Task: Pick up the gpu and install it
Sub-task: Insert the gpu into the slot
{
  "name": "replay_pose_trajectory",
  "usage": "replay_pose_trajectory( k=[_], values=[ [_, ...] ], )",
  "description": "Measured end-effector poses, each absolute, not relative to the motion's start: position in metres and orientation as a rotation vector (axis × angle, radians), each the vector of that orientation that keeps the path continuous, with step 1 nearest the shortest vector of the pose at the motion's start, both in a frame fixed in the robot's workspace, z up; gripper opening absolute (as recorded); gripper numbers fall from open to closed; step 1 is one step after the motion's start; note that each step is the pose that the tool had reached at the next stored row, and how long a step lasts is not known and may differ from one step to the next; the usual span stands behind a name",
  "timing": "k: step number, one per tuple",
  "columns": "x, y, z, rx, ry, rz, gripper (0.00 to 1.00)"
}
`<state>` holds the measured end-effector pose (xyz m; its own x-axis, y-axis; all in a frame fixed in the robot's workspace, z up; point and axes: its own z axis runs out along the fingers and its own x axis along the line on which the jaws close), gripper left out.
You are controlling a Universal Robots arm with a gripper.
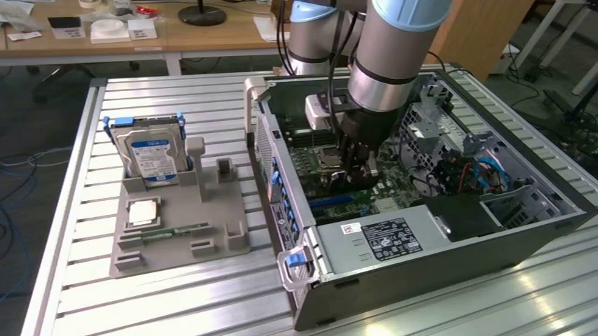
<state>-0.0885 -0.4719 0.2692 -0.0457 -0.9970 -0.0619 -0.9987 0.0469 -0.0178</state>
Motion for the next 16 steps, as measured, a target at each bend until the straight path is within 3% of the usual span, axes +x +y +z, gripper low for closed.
replay_pose_trajectory(
  k=[16],
  values=[
    [-0.0870,-0.4718,0.2625,-2.137,2.239,0.049,0.27]
  ],
)
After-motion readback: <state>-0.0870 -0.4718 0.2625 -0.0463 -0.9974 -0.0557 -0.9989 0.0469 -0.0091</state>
